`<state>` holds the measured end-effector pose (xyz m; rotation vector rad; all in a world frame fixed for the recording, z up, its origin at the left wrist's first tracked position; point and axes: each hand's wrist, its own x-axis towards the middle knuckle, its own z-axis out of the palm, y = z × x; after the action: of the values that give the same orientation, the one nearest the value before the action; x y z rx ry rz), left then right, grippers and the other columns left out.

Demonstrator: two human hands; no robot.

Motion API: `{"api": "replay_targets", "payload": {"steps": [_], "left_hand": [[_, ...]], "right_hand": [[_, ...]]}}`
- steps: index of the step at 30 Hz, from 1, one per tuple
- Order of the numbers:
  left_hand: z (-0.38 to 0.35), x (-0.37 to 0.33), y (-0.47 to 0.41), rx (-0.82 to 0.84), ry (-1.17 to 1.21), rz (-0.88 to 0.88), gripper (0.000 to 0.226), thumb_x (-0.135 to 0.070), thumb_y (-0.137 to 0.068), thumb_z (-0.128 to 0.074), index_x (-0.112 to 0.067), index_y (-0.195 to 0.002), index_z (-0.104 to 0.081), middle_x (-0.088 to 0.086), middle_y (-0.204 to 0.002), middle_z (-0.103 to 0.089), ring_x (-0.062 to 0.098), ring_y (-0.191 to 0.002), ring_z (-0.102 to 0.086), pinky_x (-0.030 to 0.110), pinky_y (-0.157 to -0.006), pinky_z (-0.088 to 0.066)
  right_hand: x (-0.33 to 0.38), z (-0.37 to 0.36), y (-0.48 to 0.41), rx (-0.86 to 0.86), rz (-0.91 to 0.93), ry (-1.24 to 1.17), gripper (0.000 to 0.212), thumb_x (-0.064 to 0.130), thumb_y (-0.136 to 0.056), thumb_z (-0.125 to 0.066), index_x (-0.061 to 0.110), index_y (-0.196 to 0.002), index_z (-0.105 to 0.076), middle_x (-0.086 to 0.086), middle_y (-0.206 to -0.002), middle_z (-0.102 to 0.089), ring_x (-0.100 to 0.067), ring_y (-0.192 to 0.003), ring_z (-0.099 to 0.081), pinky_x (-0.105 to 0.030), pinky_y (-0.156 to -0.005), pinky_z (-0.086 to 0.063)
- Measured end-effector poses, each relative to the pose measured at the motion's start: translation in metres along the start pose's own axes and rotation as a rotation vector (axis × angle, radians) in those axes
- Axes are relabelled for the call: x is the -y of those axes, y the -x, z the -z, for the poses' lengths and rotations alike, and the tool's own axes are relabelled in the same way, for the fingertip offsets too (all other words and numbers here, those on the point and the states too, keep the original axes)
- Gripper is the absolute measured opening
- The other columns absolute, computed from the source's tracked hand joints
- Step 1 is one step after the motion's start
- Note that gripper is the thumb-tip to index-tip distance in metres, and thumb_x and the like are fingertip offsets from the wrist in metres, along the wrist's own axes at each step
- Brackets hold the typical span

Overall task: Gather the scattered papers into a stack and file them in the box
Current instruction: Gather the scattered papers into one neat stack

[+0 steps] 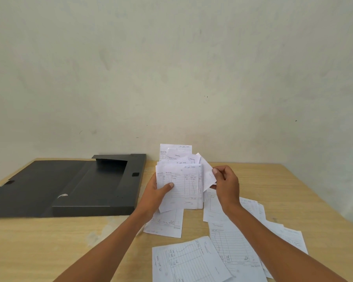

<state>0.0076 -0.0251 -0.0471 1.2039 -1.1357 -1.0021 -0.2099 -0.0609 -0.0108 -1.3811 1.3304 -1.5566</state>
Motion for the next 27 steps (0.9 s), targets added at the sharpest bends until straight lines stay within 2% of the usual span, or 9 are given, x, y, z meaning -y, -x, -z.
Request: {"api": "replay_targets", "payload": {"steps": [3, 7, 11, 13, 15, 19, 22, 25, 27], "left_hand": [[-0.002, 0.001, 0.0, -0.021, -0.004, 0.009, 0.046, -0.021, -0.097, -0.069, -0.032, -0.138, -0.051, -0.008, -0.126, -0.07, 0.019, -0.11, -0.071, 0.037, -0.084, -0.062], [0.001, 0.004, -0.003, -0.072, 0.005, 0.039, 0.045, -0.024, -0.097, -0.069, -0.039, -0.135, -0.05, -0.009, -0.125, -0.07, 0.02, -0.107, -0.073, 0.043, -0.083, -0.064], [0.002, 0.004, -0.005, -0.084, 0.018, 0.033, 0.047, -0.022, -0.097, -0.068, -0.042, -0.134, -0.047, -0.009, -0.125, -0.069, 0.02, -0.106, -0.072, 0.042, -0.083, -0.064], [0.003, 0.001, -0.007, -0.09, 0.029, 0.023, 0.047, -0.021, -0.097, -0.068, -0.04, -0.136, -0.048, -0.008, -0.126, -0.068, 0.018, -0.109, -0.07, 0.04, -0.086, -0.062], [0.004, -0.002, -0.009, -0.098, 0.038, 0.017, 0.048, -0.019, -0.097, -0.068, -0.035, -0.138, -0.049, -0.006, -0.128, -0.068, 0.017, -0.111, -0.069, 0.04, -0.089, -0.06], [0.007, -0.007, -0.007, -0.1, 0.04, 0.007, 0.046, -0.014, -0.099, -0.065, -0.027, -0.14, -0.048, -0.006, -0.126, -0.066, 0.011, -0.107, -0.067, 0.028, -0.078, -0.057], [0.009, -0.007, -0.005, -0.069, 0.033, 0.006, 0.049, -0.014, -0.099, -0.064, -0.024, -0.144, -0.047, -0.005, -0.13, -0.066, 0.013, -0.111, -0.067, 0.032, -0.086, -0.058], [0.01, -0.007, -0.004, -0.01, 0.035, 0.011, 0.049, -0.021, -0.098, -0.067, -0.037, -0.14, -0.05, -0.006, -0.132, -0.068, 0.02, -0.116, -0.069, 0.049, -0.099, -0.057], [0.007, -0.01, 0.001, 0.063, 0.009, 0.021, 0.044, -0.026, -0.097, -0.067, -0.046, -0.133, -0.053, -0.009, -0.13, -0.07, 0.021, -0.117, -0.07, 0.053, -0.1, -0.056]], "right_hand": [[0.007, 0.004, -0.009, -0.111, 0.013, -0.024, 0.014, 0.019, -0.099, -0.055, 0.026, -0.089, -0.062, -0.004, -0.092, -0.07, -0.029, -0.089, -0.069, -0.052, -0.069, -0.062], [0.033, 0.017, -0.025, -0.293, 0.02, -0.148, 0.009, 0.017, -0.102, -0.048, 0.018, -0.099, -0.057, -0.004, -0.097, -0.065, -0.027, -0.095, -0.068, -0.04, -0.06, -0.062], [0.056, 0.025, -0.029, -0.293, 0.181, -0.136, 0.012, 0.016, -0.103, -0.044, 0.017, -0.102, -0.056, 0.006, -0.091, -0.061, -0.013, -0.084, -0.062, -0.039, -0.058, -0.061], [0.06, 0.024, -0.029, -0.246, 0.317, -0.045, 0.013, 0.018, -0.102, -0.045, 0.02, -0.101, -0.057, 0.01, -0.087, -0.06, -0.012, -0.077, -0.057, -0.039, -0.063, -0.056], [0.066, 0.02, -0.028, -0.204, 0.428, 0.007, 0.014, 0.017, -0.103, -0.044, 0.019, -0.101, -0.058, 0.011, -0.088, -0.059, -0.01, -0.079, -0.053, -0.029, -0.069, -0.048], [0.085, 0.012, -0.029, -0.325, 0.493, -0.055, 0.016, 0.014, -0.103, -0.042, 0.015, -0.103, -0.058, -0.006, -0.102, -0.059, -0.01, -0.089, -0.052, -0.018, -0.078, -0.041], [0.084, 0.005, -0.026, -0.246, 0.541, 0.058, 0.017, 0.014, -0.103, -0.043, 0.014, -0.103, -0.06, -0.006, -0.102, -0.059, -0.002, -0.088, -0.052, -0.012, -0.077, -0.041], [0.062, -0.009, -0.017, -0.014, 0.551, 0.316, 0.016, 0.02, -0.102, -0.046, 0.022, -0.103, -0.062, 0.001, -0.098, -0.056, -0.01, -0.081, -0.057, -0.025, -0.068, -0.048], [0.041, -0.019, -0.009, 0.043, 0.566, 0.534, 0.015, 0.022, -0.102, -0.047, 0.023, -0.103, -0.061, 0.001, -0.096, -0.053, -0.018, -0.078, -0.057, -0.033, -0.062, -0.051]]}}
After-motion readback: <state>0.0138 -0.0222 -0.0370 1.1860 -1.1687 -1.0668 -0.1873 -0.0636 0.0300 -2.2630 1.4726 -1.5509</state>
